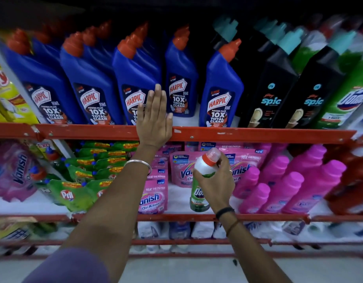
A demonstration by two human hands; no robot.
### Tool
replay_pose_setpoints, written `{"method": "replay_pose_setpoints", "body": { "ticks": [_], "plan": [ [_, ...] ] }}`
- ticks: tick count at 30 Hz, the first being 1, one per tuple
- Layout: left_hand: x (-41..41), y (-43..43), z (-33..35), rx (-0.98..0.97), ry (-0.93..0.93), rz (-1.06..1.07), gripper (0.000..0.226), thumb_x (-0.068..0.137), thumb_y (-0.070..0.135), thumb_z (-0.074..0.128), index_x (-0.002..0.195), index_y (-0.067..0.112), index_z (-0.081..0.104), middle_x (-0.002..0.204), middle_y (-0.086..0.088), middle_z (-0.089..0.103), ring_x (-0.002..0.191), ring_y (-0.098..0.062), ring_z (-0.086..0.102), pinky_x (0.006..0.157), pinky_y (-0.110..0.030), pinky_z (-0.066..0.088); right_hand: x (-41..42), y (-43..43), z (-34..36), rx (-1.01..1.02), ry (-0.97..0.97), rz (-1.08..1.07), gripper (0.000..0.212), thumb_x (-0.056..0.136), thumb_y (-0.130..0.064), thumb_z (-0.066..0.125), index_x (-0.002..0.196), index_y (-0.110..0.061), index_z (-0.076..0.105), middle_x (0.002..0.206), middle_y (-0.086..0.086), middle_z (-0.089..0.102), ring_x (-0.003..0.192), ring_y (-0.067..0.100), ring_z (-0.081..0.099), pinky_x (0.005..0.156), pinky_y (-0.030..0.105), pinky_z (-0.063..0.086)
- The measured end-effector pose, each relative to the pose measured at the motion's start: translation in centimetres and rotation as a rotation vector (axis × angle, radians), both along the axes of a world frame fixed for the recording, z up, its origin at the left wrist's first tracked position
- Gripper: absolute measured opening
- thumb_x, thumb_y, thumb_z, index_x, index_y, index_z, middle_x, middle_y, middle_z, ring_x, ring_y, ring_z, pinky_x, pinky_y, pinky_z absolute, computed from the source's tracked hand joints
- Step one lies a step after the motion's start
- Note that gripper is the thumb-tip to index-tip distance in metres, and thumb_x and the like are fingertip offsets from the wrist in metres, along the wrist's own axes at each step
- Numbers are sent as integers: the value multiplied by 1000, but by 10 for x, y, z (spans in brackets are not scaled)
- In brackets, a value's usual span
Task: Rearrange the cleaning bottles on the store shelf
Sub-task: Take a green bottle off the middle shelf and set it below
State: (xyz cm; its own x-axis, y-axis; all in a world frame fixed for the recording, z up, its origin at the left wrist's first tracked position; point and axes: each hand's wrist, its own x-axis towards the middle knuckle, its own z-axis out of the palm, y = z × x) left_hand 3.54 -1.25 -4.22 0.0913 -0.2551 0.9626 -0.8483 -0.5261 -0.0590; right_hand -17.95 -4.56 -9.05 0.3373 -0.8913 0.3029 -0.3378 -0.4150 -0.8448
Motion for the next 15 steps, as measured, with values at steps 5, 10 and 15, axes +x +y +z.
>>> {"method": "replay_pose_setpoints", "body": {
  "ticks": [5,10,15],
  "plan": [
    [1,-1,0,1,-11,-8,70,98,30,28,152,14,-14,159,4,-20,147,-10,-13,118,-33,-13,11,-9,-33,55,66,-17,78,59,-34,87,122,-18,45,118,6,62,106,27,60,87,44,52],
    [1,0,1,-2,-5,-21,69,98,31,26,152,15,-15,158,4,-21,147,-10,-13,118,-33,-12,14,-13,-46,42,103,-29,79,60,-35,87,122,-15,44,120,8,59,108,29,60,85,46,54],
    [1,-1,3,-8,-1,-13,69,98,30,27,152,14,-14,159,4,-20,147,-10,-13,118,-33,-13,12,-10,-47,-2,142,-7,85,63,-41,84,129,-12,38,124,9,56,110,28,59,83,46,56]
  ]
}}
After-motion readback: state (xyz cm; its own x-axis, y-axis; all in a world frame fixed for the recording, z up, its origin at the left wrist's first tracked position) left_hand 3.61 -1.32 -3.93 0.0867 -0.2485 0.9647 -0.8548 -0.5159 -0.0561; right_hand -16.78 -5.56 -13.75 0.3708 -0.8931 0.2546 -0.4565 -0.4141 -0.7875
